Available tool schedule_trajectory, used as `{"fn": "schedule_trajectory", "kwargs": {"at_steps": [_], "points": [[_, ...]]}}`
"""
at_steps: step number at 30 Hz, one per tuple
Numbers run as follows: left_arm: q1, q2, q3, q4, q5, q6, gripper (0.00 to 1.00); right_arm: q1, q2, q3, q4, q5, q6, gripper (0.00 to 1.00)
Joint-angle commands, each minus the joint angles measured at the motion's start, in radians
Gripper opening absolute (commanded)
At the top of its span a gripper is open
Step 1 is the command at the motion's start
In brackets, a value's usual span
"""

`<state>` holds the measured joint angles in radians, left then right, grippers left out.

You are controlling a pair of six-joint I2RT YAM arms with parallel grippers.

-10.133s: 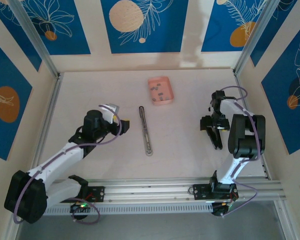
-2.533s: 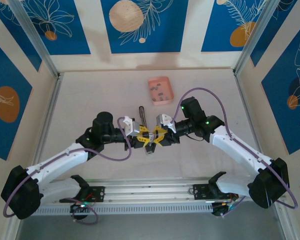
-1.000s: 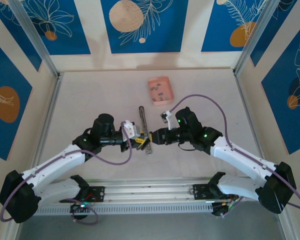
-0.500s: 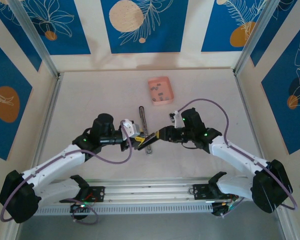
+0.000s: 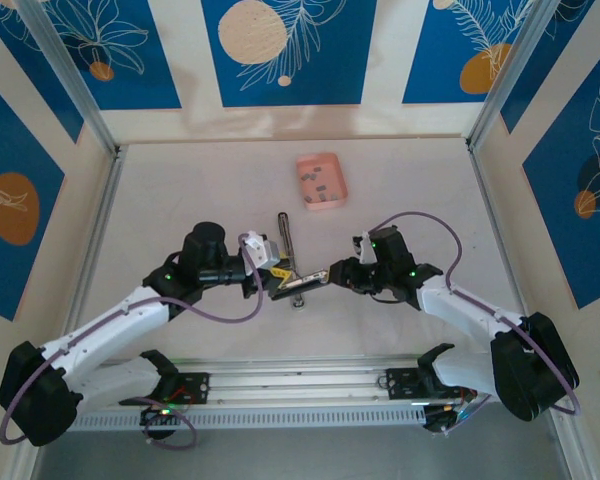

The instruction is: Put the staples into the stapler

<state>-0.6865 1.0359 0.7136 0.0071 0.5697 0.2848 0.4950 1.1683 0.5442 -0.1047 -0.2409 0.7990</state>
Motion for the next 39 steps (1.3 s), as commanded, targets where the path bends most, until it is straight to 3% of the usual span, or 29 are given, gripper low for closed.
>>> {"fn": "schedule_trajectory", "kwargs": {"at_steps": [1, 9, 19, 24, 28, 34, 39], "points": [[-0.023, -0.020, 0.102, 0.211, 0.124, -0.053, 0.05, 0.001, 0.013, -0.047, -0.004, 0.028, 0.017, 0.38], [-0.024, -0.010, 0.157, 0.202, 0.110, -0.055, 0.05, 0.000, -0.052, -0.076, -0.013, 0.037, 0.000, 0.45], [-0.026, 0.001, 0.217, 0.151, 0.073, -0.057, 0.05, 0.001, -0.287, -0.063, -0.054, 0.050, -0.171, 0.56], [-0.026, 0.012, 0.221, 0.189, 0.068, -0.088, 0.05, 0.010, -0.364, -0.032, -0.014, 0.015, -0.391, 0.60], [-0.026, 0.016, 0.227, 0.201, 0.075, -0.100, 0.05, 0.064, -0.376, 0.008, -0.014, 0.011, -0.685, 0.63], [-0.025, 0.018, 0.227, 0.234, 0.083, -0.126, 0.05, 0.190, -0.362, 0.008, 0.039, 0.107, -1.056, 0.67], [-0.026, 0.022, 0.221, 0.277, 0.099, -0.157, 0.05, 0.222, -0.332, -0.027, 0.138, 0.113, -1.208, 0.54]]}}
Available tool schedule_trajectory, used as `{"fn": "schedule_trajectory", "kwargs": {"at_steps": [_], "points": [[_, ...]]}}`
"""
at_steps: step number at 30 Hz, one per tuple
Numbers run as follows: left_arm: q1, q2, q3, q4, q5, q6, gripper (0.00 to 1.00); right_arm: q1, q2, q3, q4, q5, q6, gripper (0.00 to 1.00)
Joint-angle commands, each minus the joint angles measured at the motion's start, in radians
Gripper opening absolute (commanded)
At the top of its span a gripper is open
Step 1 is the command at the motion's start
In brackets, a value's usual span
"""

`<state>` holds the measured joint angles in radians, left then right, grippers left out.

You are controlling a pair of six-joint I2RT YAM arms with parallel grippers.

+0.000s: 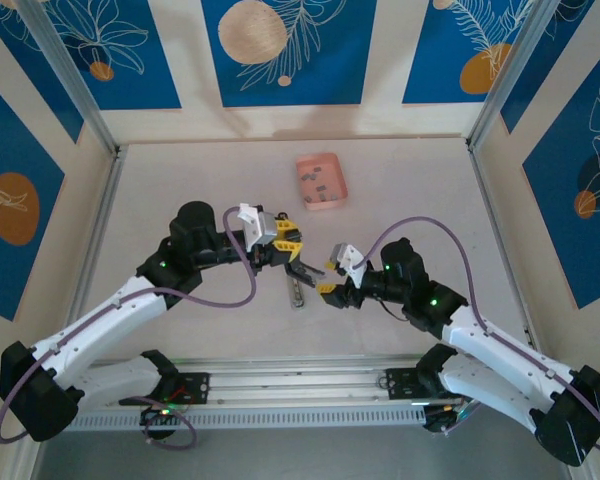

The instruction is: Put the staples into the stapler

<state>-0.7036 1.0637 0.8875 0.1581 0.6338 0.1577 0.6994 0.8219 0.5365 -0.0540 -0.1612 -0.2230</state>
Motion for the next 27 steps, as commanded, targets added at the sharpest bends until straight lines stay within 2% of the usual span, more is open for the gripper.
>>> {"fn": "schedule_trajectory", "kwargs": {"at_steps": [1, 6, 17, 27], "points": [[-0.008, -0.005, 0.047, 0.136, 0.041, -0.037, 0.06, 0.020, 0.024, -0.026, 0.118, 0.058, -0.188, 0.54], [-0.008, 0.003, 0.047, 0.176, 0.055, -0.062, 0.06, 0.022, 0.079, -0.029, 0.186, 0.063, -0.193, 0.53], [-0.010, 0.022, 0.028, 0.318, 0.044, -0.137, 0.06, 0.054, 0.140, -0.099, 0.324, 0.004, -0.061, 0.37], [-0.008, 0.048, 0.021, 0.387, 0.053, -0.176, 0.06, 0.080, 0.143, -0.150, 0.422, 0.040, -0.007, 0.37]]}}
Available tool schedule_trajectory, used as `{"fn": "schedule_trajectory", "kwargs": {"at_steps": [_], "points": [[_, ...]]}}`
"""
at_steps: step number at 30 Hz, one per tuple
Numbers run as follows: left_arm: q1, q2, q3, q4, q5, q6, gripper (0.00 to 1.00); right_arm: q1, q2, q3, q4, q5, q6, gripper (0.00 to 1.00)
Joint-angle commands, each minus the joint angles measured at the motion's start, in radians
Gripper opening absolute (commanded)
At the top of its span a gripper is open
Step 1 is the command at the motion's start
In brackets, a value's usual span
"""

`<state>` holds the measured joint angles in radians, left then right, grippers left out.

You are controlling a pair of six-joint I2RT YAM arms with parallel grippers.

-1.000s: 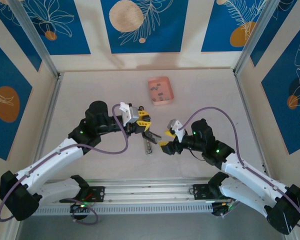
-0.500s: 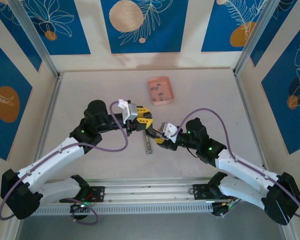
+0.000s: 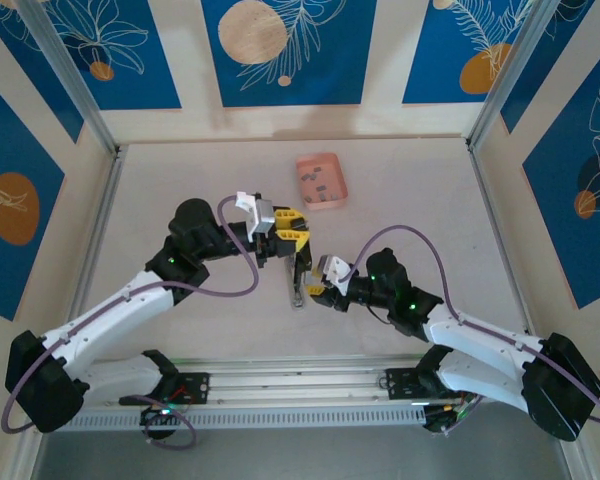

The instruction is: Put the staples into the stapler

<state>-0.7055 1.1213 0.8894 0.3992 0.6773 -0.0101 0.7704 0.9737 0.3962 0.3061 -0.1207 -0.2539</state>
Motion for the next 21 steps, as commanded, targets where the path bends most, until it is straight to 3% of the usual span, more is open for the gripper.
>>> {"fn": "schedule_trajectory", "kwargs": {"at_steps": [1, 8, 12, 21], "points": [[-0.006, -0.011, 0.017, 0.147, 0.006, -0.007, 0.06, 0.008, -0.010, -0.009, 0.063, 0.000, 0.023, 0.37], [-0.008, -0.023, 0.004, 0.139, -0.006, 0.001, 0.06, -0.033, -0.069, -0.058, 0.108, -0.012, 0.076, 0.41], [-0.006, -0.020, 0.005, 0.118, 0.004, 0.010, 0.06, -0.124, -0.161, -0.081, 0.035, -0.118, 0.096, 0.49], [-0.007, -0.011, 0.006, 0.118, 0.016, 0.015, 0.06, -0.353, -0.287, -0.010, -0.165, -0.395, 0.056, 0.52]]}}
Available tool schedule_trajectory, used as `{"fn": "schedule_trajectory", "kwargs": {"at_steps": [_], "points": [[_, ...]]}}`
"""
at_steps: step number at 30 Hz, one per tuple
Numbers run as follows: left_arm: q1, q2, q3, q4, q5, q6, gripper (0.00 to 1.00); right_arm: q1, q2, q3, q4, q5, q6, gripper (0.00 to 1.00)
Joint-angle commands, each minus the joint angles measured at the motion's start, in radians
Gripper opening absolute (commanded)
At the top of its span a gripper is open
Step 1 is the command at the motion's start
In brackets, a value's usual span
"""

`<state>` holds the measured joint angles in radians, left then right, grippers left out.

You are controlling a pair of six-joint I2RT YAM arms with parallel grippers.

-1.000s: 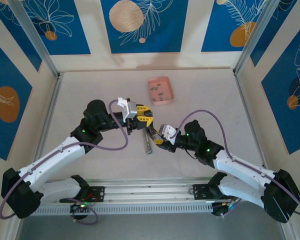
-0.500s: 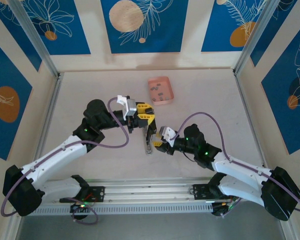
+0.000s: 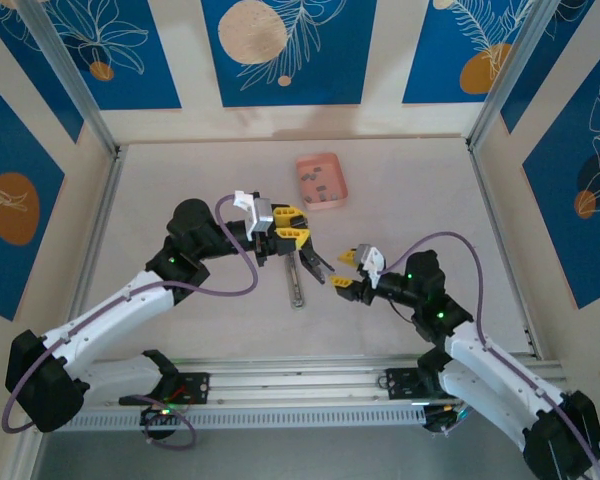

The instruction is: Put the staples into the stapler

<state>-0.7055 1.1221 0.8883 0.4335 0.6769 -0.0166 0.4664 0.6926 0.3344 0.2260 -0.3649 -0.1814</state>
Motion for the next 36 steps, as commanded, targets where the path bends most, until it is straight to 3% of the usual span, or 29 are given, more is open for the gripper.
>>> {"fn": "schedule_trajectory", "kwargs": {"at_steps": [1, 9, 24, 29, 33, 36], "points": [[-0.006, -0.012, 0.009, 0.082, 0.020, 0.021, 0.06, -0.062, -0.001, 0.063, -0.090, -0.178, -0.018, 0.53], [-0.007, -0.004, 0.015, 0.088, 0.047, 0.017, 0.07, -0.092, 0.198, 0.237, -0.073, -0.403, -0.028, 0.58], [-0.006, 0.007, 0.026, 0.104, 0.070, 0.004, 0.07, 0.024, 0.461, 0.414, -0.081, -0.511, -0.083, 0.52], [-0.007, 0.011, 0.029, 0.117, 0.081, -0.006, 0.07, 0.031, 0.498, 0.421, -0.052, -0.531, -0.071, 0.37], [-0.007, 0.006, 0.023, 0.114, 0.069, -0.006, 0.11, 0.023, 0.504, 0.423, -0.047, -0.548, -0.062, 0.00], [-0.006, -0.003, 0.007, 0.111, 0.030, -0.003, 0.22, 0.015, 0.494, 0.414, -0.051, -0.522, -0.039, 0.00]]}}
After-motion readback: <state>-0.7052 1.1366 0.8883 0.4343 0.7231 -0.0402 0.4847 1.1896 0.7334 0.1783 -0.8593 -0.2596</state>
